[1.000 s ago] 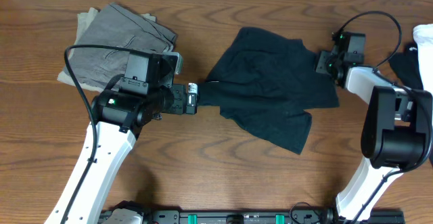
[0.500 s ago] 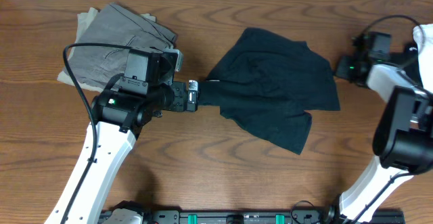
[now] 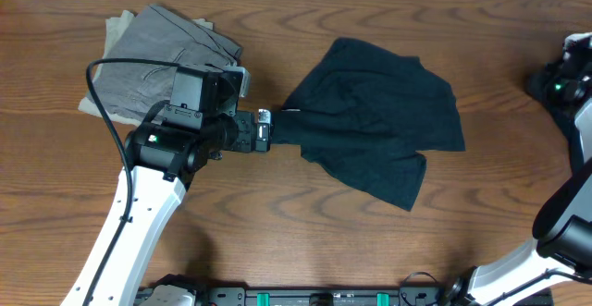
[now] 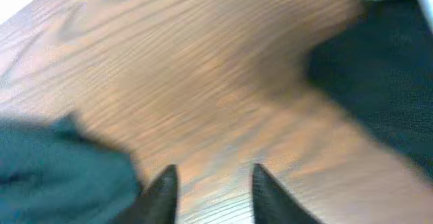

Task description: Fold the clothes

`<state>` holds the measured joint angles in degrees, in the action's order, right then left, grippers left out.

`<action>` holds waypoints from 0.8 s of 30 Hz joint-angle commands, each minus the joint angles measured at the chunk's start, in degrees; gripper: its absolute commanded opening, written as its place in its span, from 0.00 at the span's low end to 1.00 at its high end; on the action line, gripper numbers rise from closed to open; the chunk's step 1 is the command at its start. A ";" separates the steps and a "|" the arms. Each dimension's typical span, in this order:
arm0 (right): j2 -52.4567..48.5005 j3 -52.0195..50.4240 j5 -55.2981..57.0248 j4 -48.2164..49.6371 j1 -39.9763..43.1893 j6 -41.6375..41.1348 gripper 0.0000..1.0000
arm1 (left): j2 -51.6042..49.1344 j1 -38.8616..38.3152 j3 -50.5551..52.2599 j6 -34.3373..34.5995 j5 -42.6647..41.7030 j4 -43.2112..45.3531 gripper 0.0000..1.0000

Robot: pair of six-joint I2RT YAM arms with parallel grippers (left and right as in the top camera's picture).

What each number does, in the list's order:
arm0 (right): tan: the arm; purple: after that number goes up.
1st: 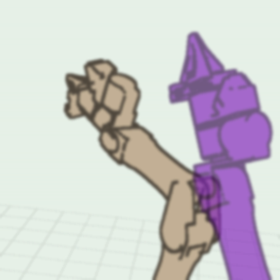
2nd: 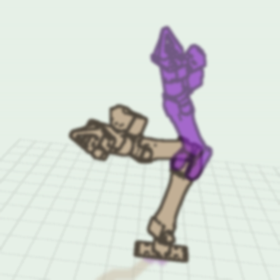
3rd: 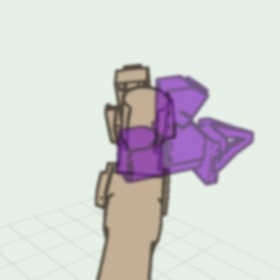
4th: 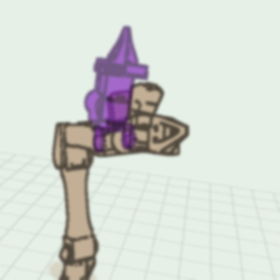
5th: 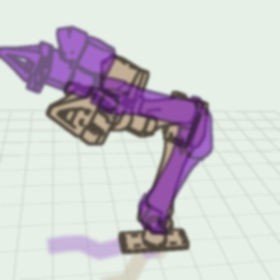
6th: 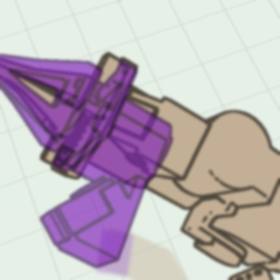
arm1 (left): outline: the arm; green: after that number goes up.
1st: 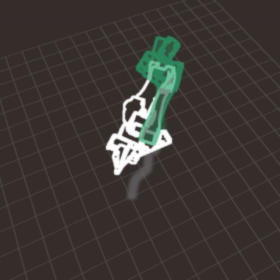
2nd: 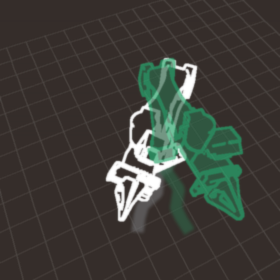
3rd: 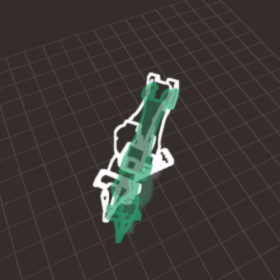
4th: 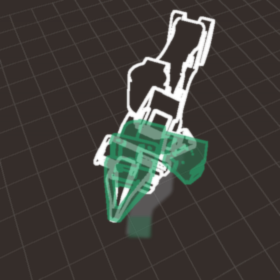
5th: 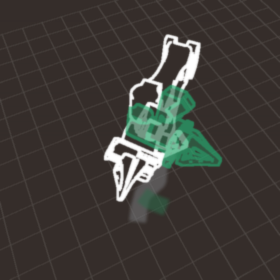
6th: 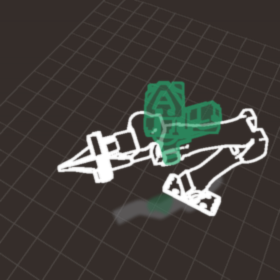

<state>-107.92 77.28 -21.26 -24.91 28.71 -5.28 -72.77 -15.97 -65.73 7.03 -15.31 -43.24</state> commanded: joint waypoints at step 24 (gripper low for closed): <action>-12.70 -1.27 6.60 2.54 -18.45 1.92 0.01 | -0.20 -0.15 -1.25 -0.92 -0.76 1.16 0.98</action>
<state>-120.01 76.71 -15.81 -21.93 11.27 -3.22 -72.77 -15.97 -65.73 7.03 -15.33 -42.61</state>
